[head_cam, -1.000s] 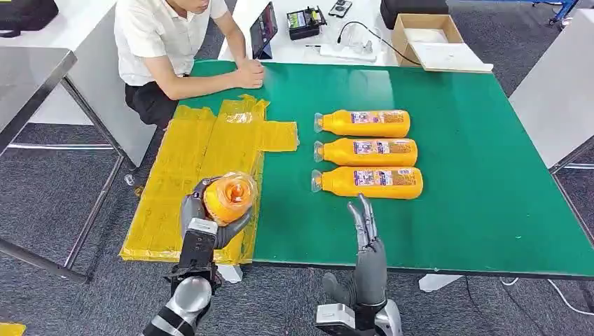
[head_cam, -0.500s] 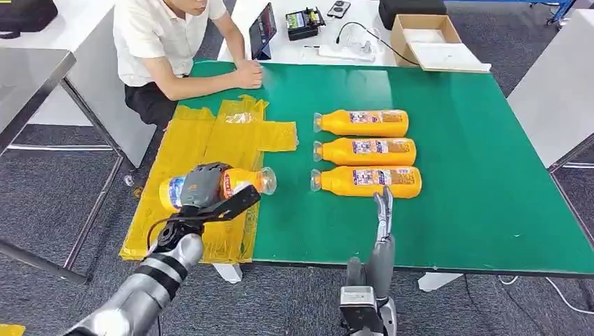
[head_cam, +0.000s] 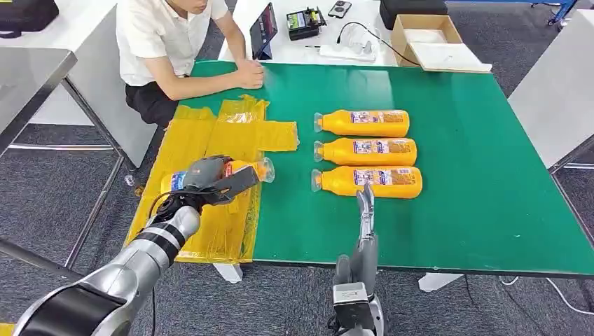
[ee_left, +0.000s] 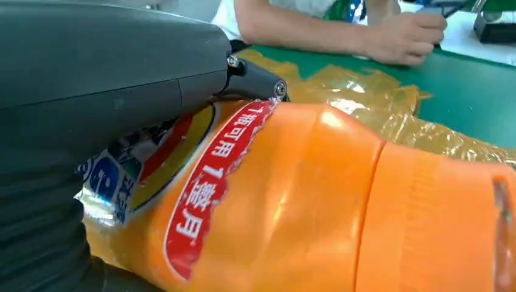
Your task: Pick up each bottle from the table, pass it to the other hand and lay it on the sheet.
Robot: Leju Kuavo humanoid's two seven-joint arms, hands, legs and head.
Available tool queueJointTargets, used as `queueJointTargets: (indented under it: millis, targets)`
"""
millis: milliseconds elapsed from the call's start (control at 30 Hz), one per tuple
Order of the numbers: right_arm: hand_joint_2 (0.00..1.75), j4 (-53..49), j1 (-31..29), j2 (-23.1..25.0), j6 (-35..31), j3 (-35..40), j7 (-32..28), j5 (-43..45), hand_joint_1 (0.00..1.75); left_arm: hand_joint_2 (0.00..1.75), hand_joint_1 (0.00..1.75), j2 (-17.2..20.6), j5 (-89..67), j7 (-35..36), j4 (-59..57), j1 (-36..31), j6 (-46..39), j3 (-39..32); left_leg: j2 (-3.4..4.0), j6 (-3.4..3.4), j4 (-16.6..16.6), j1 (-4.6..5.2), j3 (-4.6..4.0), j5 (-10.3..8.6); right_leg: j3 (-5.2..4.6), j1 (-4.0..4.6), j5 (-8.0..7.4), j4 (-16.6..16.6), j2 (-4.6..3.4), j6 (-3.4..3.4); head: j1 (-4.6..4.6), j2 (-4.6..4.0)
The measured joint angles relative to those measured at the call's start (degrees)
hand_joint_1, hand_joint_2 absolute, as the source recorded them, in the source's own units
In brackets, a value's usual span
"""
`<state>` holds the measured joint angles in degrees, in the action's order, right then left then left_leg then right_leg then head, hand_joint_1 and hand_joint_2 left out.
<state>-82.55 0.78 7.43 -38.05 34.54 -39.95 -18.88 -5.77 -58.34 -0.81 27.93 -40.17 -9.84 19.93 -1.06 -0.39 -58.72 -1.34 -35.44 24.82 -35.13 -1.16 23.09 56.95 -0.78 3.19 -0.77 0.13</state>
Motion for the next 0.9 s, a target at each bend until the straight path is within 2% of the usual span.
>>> queueJointTargets:
  millis: [33,233,900]
  targets:
    - [0.0,0.0,-0.1,-0.1,0.0,0.3,0.0,0.1,0.0,1.75,0.07,-0.1,0.0,0.0,-0.2,-0.1,0.0,0.0,0.0,0.01,0.0,0.0,0.0,-0.01,0.0,0.0,0.0,0.0,0.0,0.0,-0.02,0.0]
    - [0.0,0.1,-0.6,-0.9,0.0,0.5,0.0,0.4,0.0,1.75,0.07,-0.2,0.2,0.1,-1.8,-0.7,3.5,0.0,0.0,0.01,0.0,0.0,-0.01,-0.01,-0.01,0.0,0.0,0.0,0.0,0.0,-0.02,0.0]
    - [0.0,0.2,-0.8,-1.4,0.0,0.5,0.0,0.5,0.0,1.75,0.07,-0.4,0.2,0.2,-3.0,-1.0,3.7,0.0,0.0,0.01,0.0,0.0,-0.02,-0.01,-0.02,0.01,0.0,0.0,0.0,0.0,-0.02,0.0]
